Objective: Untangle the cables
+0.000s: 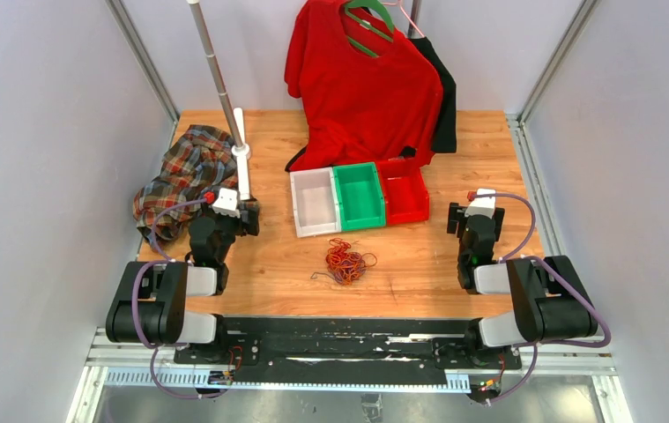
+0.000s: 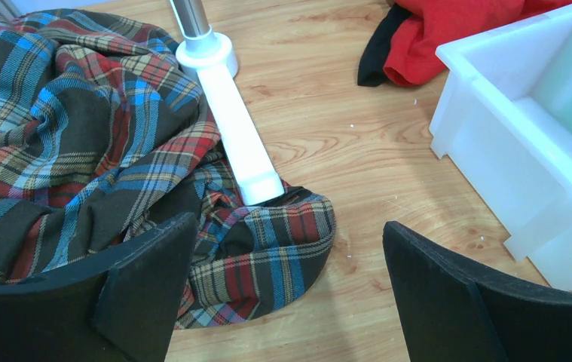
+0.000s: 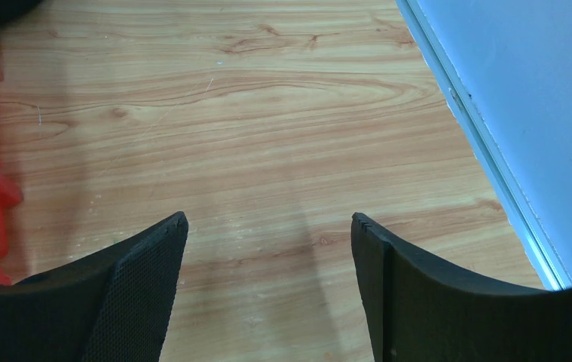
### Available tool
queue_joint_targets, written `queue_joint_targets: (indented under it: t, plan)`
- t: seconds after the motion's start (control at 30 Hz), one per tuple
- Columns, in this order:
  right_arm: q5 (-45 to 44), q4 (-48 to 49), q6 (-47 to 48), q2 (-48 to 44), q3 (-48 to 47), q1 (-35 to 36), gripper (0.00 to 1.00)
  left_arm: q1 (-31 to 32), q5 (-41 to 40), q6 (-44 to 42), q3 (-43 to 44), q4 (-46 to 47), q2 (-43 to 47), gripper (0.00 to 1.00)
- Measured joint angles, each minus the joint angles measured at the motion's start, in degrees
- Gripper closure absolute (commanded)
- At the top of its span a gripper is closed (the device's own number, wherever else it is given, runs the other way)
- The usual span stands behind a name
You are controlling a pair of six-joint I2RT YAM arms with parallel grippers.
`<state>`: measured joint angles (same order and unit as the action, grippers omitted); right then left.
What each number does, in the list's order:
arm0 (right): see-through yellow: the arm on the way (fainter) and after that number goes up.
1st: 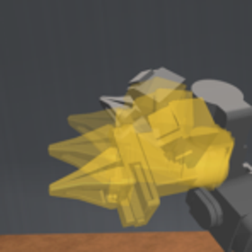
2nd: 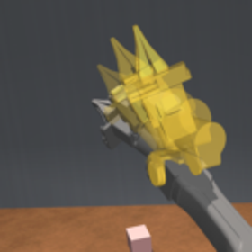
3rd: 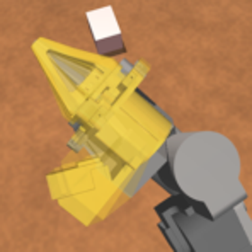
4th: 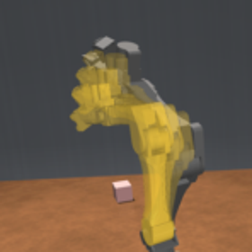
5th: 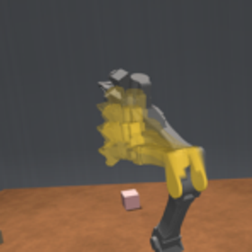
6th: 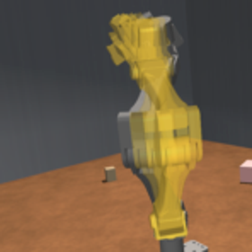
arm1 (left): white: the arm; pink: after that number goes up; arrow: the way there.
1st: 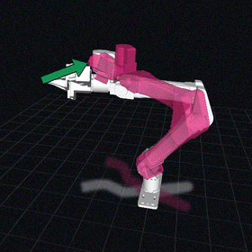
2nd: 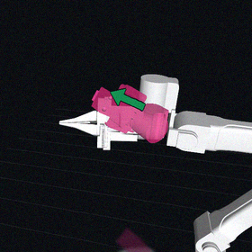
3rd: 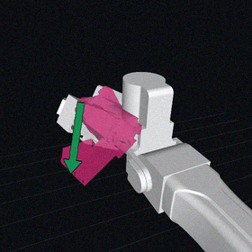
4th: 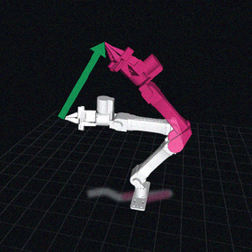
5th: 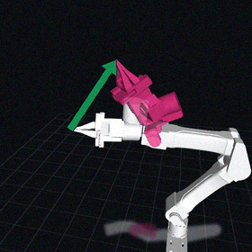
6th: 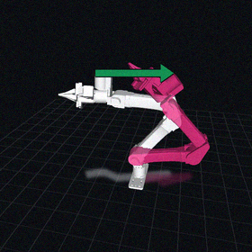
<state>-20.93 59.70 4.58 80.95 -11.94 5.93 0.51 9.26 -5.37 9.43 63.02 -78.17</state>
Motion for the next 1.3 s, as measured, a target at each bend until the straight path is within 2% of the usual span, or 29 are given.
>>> queue_joint_targets:
  t: [0.47, 0.57, 0.67, 0.77, 0.9, 1.0, 1.07, 1.17, 1.23, 1.3]
  plan:
    - [0.0, 0.0, 0.0, -0.1, 0.0, 0.0, 0.21, 0.0, -0.1, 0.0, 0.0, 0.0, 0.0, 0.02]
    - [0.3, -2.8, 0.4, -2.7, -0.2, 0.1, 0.21, 0.0, -1.0, 0.4, 0.3, -2.7, 1.5, 0.02]
    - [-0.1, -15.0, -0.3, -11.7, -3.6, 0.2, 0.21, 0.0, -0.9, 0.0, 4.6, -14.4, 7.3, 0.02]
    - [-0.3, -26.8, -4.7, -20.7, -9.9, 0.3, 0.21, 0.0, 0.7, -1.5, 14.8, -30.9, 13.2, 0.02]
    - [1.8, -33.2, -10.7, -31.4, -13.6, 0.3, 0.20, 0.0, 4.8, -3.9, 26.2, -48.8, 17.6, 0.02]
    - [3.3, -37.4, -21.9, -37.1, -13.6, -1.2, 0.20, 0.0, 10.1, -6.3, 32.3, -61.3, 18.4, 0.02]
    - [7.3, -38.8, -27.8, -38.3, -13.2, -4.3, 0.21, 0.0, 14.2, -7.9, 34.9, -68.7, 18.0, 0.02]
    - [16.2, -40.7, -31.4, -36.1, -14.1, -6.1, 0.20, 0.0, 21.1, -10.4, 37.4, -78.5, 16.3, 0.02]
    - [21.5, -45.5, -31.4, -31.8, -17.8, -4.1, 0.21, 0.5, 24.9, -11.8, 38.6, -84.3, 14.8, 0.02]
    - [24.6, -49.9, -30.1, -27.3, -21.2, 1.1, 0.21, 2.0, 26.9, -13.0, 39.8, -88.6, 13.4, 0.02]
